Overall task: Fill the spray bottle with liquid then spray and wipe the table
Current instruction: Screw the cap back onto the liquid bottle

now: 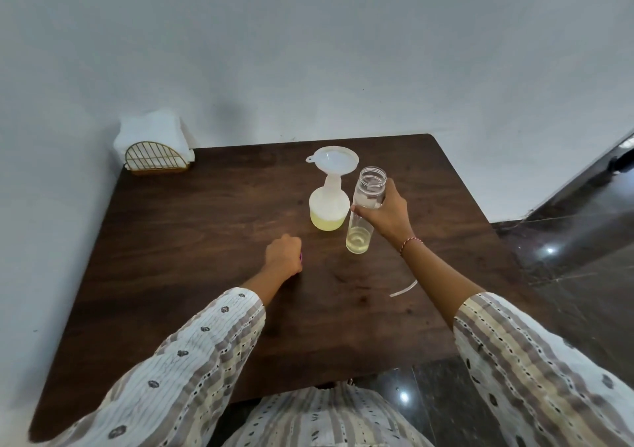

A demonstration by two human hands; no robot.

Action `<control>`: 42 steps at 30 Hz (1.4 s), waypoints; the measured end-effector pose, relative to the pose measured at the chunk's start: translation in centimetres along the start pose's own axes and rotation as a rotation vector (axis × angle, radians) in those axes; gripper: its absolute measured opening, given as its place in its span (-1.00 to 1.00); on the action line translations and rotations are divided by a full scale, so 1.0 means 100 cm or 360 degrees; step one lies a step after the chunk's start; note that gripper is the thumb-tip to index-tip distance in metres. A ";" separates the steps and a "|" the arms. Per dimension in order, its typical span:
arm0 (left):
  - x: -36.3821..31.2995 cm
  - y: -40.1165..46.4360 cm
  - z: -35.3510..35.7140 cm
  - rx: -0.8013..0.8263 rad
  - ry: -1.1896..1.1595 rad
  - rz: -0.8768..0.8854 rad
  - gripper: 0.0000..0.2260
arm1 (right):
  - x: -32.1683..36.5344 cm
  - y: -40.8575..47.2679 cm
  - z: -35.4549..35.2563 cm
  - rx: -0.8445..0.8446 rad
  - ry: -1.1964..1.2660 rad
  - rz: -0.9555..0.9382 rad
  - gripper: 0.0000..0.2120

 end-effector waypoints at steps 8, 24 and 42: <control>-0.036 0.007 -0.039 -0.0322 -0.0581 0.0370 -0.64 | 0.000 -0.008 0.006 -0.0002 0.0004 0.0034 -0.42; -0.061 -0.019 -0.099 -0.0733 -0.2100 0.0428 -0.74 | -0.007 -0.019 -0.001 0.0102 -0.0053 0.0016 -0.29; -0.106 0.003 -0.135 -0.0406 -0.2676 0.0659 -0.87 | 0.073 -0.025 -0.036 -0.0070 -0.0171 -0.0631 -0.55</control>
Point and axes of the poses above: each hand's wrist, its own y-axis towards the middle knuckle, its own z-axis out of the palm, x = y × z, the point moved 6 cm from there along y, towards the middle knuckle, and after that the axes turned 8 degrees about z, right-handed, at the moved point
